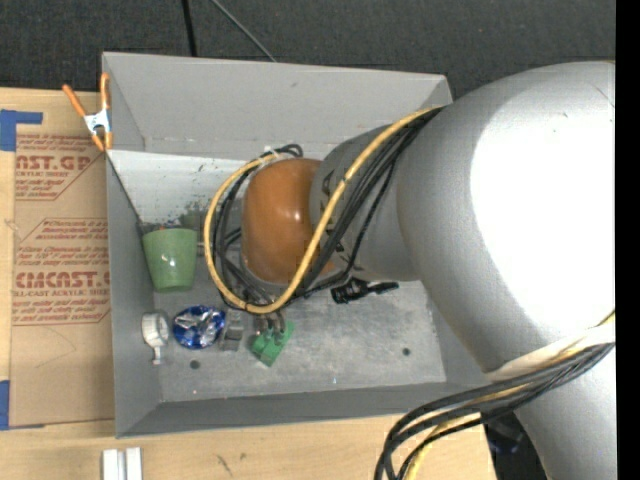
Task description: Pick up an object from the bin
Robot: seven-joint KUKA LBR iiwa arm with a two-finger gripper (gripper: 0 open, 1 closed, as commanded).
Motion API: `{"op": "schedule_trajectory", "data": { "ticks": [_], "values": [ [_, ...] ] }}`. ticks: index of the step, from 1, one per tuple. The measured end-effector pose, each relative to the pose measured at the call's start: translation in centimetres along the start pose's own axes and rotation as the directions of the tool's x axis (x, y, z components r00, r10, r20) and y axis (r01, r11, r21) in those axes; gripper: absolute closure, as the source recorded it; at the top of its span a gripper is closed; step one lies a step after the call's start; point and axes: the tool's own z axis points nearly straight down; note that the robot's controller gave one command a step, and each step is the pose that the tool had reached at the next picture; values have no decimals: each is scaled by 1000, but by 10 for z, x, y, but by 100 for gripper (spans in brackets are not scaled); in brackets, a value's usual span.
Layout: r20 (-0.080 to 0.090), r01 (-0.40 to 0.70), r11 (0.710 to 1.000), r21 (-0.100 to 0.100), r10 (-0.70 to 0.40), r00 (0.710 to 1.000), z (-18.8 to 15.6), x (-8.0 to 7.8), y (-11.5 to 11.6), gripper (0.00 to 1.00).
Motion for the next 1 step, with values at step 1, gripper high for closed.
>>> {"op": "schedule_trajectory", "data": {
  "ticks": [1],
  "values": [
    [9,11,1000,-3,-11,1000,-154,-35,3,100]
  ]
}}
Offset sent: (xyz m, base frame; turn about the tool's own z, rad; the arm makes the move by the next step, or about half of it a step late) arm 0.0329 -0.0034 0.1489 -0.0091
